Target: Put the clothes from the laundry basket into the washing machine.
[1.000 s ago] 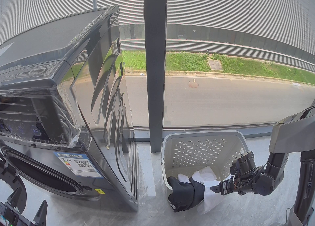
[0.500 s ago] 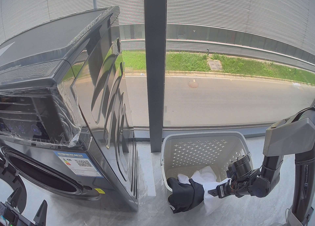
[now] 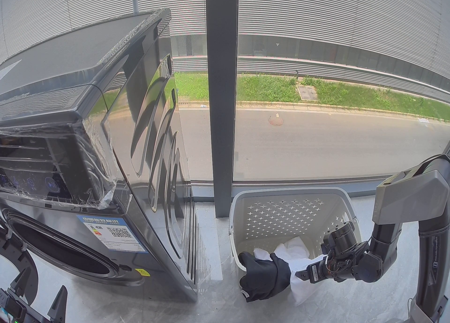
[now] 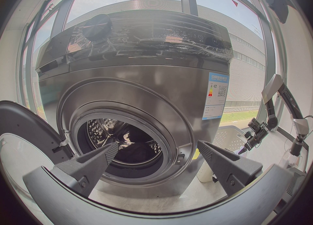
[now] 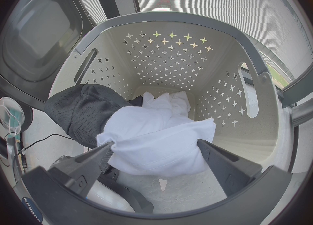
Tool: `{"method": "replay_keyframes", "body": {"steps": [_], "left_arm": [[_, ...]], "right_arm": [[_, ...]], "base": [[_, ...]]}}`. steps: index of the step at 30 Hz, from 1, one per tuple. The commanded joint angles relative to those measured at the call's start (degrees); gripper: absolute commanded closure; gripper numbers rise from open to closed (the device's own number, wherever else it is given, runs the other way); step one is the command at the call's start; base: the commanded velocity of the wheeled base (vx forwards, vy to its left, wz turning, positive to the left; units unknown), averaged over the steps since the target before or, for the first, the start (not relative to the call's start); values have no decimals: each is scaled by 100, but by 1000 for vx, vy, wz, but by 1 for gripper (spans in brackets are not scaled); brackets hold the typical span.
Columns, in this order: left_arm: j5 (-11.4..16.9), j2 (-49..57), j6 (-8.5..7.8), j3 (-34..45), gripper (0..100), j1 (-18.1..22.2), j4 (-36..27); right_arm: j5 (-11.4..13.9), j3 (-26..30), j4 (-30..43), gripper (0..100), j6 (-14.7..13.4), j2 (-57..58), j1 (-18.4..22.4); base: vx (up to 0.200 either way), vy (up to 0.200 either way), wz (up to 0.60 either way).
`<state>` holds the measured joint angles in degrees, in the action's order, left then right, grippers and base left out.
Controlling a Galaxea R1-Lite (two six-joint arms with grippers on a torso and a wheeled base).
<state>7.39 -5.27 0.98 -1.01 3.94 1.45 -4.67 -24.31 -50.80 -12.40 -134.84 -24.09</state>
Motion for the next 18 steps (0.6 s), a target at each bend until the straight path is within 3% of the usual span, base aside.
{"method": "replay_keyframes", "body": {"steps": [1, 18], "left_arm": [[0, -9, -1, 22, 0, 2, 4], [0, -9, -1, 22, 0, 2, 4]], "right_arm": [[-16, -4, 35, 100, 1, -121, 1], [-16, -294, 35, 100, -17, -86, 62]], "base": [[0, 0, 0], [0, 0, 0]]}}
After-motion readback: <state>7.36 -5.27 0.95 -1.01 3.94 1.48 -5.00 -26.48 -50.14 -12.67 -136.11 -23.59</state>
